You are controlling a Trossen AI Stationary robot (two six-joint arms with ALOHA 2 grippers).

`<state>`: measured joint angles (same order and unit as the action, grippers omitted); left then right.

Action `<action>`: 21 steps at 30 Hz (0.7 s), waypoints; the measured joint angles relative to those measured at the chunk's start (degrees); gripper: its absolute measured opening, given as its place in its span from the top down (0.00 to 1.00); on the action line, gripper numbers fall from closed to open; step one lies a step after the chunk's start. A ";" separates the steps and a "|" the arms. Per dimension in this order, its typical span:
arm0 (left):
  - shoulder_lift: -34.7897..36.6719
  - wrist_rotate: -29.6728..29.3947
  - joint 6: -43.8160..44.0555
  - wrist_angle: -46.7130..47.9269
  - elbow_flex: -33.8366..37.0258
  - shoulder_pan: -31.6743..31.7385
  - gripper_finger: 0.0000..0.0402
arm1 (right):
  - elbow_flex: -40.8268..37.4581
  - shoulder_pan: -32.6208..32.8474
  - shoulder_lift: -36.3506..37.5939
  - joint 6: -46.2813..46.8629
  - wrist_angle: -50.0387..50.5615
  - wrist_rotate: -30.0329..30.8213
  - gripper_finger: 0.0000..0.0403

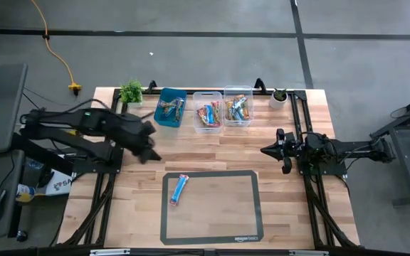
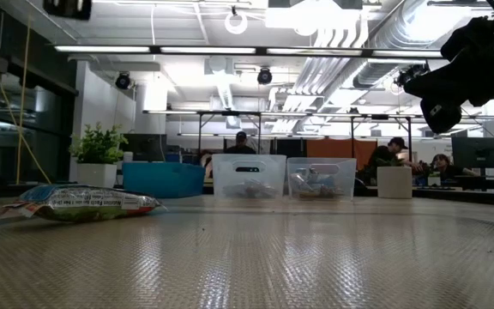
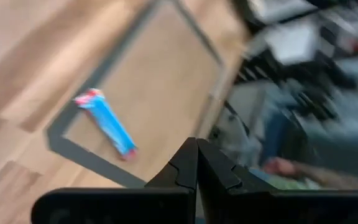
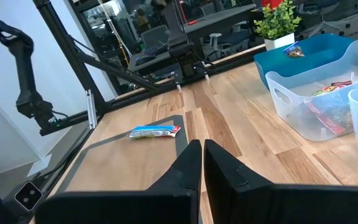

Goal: Pick and place Granola Bars by type
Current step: Put the red granola bar into the left transparent bin

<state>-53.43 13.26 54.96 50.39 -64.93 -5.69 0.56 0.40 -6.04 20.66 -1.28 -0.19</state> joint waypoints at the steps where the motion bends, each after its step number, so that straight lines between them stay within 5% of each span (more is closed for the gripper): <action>1: -1.65 -2.16 2.10 0.08 0.00 0.00 1.00 | 0.00 0.01 0.00 -0.07 -0.01 0.00 1.00; 4: -7.59 -6.55 9.58 -0.53 0.00 0.02 1.00 | 0.00 0.02 0.00 0.03 -0.02 -0.01 0.99; 13: -26.79 -4.87 24.55 -9.13 0.00 -5.06 1.00 | 0.00 0.00 0.00 -0.04 -0.03 -0.01 1.00; 21: -36.04 -9.22 35.46 -10.64 -0.02 -13.19 1.00 | 0.00 0.02 0.02 -0.10 -0.17 0.00 0.99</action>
<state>-89.47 4.04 90.42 39.75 -64.94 -18.88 0.56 0.42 -6.02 20.56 -1.45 -0.19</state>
